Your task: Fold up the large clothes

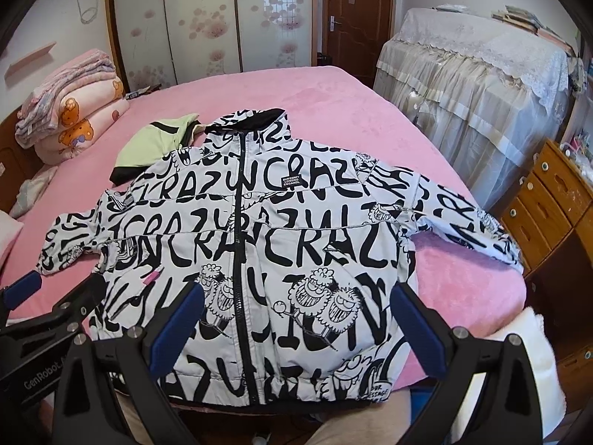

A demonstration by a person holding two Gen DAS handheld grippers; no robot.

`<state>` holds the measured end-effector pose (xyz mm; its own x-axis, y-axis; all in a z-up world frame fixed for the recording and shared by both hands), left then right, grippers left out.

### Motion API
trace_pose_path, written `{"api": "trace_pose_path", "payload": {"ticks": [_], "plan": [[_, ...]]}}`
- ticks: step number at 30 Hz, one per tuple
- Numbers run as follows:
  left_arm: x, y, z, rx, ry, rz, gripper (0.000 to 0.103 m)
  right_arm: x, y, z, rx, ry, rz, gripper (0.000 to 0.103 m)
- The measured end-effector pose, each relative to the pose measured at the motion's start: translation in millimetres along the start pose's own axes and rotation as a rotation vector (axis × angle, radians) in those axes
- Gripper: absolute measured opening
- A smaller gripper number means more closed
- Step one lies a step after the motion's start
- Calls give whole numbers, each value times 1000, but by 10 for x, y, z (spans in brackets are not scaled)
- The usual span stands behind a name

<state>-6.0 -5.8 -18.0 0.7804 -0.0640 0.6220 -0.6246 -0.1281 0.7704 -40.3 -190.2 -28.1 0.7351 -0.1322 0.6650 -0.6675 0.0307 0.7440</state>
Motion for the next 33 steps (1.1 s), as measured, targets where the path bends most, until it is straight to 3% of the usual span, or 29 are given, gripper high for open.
{"api": "trace_pose_path", "payload": {"ticks": [33], "plan": [[38, -86, 271, -36, -11, 15, 100, -14, -166, 275, 79, -69, -32, 101]]}}
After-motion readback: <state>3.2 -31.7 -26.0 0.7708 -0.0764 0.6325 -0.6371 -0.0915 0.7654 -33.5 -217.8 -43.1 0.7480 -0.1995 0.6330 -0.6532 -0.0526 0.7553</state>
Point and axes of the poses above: each gripper's, at about its wrist camera, not at the fingertips, and y roughly against the way its jaws point, z to its right, x to its top, the point moved 3 cm from there along -y, roughly the way its jaws point, and after that the axes turned 8 degrees about x, right-handed, at the moved point
